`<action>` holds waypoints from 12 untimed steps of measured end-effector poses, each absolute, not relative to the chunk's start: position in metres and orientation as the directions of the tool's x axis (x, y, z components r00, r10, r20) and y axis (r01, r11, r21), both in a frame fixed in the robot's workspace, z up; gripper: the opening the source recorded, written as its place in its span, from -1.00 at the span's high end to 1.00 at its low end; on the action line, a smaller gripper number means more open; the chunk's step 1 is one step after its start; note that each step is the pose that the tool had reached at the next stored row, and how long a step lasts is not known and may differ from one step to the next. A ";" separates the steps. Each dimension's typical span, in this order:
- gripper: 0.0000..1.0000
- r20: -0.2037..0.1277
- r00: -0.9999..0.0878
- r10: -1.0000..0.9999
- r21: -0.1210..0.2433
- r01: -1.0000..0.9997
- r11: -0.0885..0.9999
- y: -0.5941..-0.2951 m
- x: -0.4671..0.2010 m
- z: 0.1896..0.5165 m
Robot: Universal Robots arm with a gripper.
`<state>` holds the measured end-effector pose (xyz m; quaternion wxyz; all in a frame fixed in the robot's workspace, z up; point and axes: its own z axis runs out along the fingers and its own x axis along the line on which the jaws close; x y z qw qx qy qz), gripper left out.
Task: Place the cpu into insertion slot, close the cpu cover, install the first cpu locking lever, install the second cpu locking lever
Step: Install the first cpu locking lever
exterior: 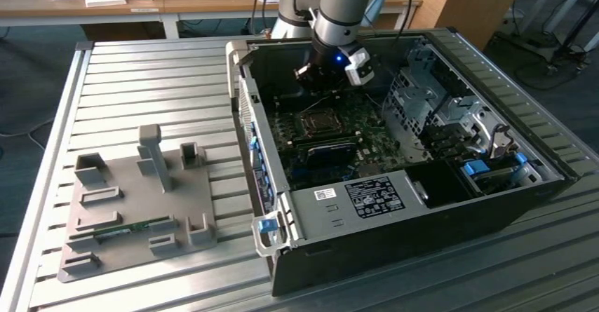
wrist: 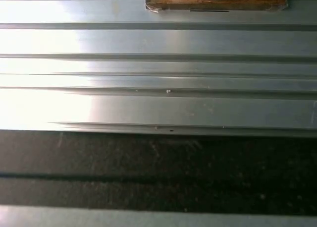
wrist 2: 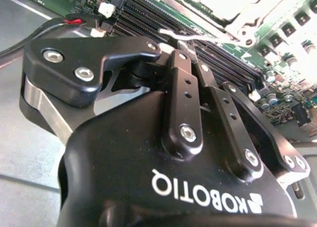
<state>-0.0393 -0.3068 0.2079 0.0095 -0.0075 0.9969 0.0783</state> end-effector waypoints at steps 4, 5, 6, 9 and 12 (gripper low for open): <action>0.79 -0.020 -1.000 -0.013 0.156 -0.016 0.988 -0.307 -0.039 0.212; 0.79 -0.020 -1.000 -0.013 0.156 -0.016 0.988 -0.307 -0.039 0.213; 0.79 -0.020 -1.000 -0.013 0.156 -0.016 0.988 -0.307 -0.039 0.215; 0.79 -0.020 -1.000 -0.013 0.157 -0.016 0.988 -0.307 -0.039 0.218; 0.79 -0.021 -1.000 -0.013 0.158 -0.016 0.987 -0.307 -0.040 0.218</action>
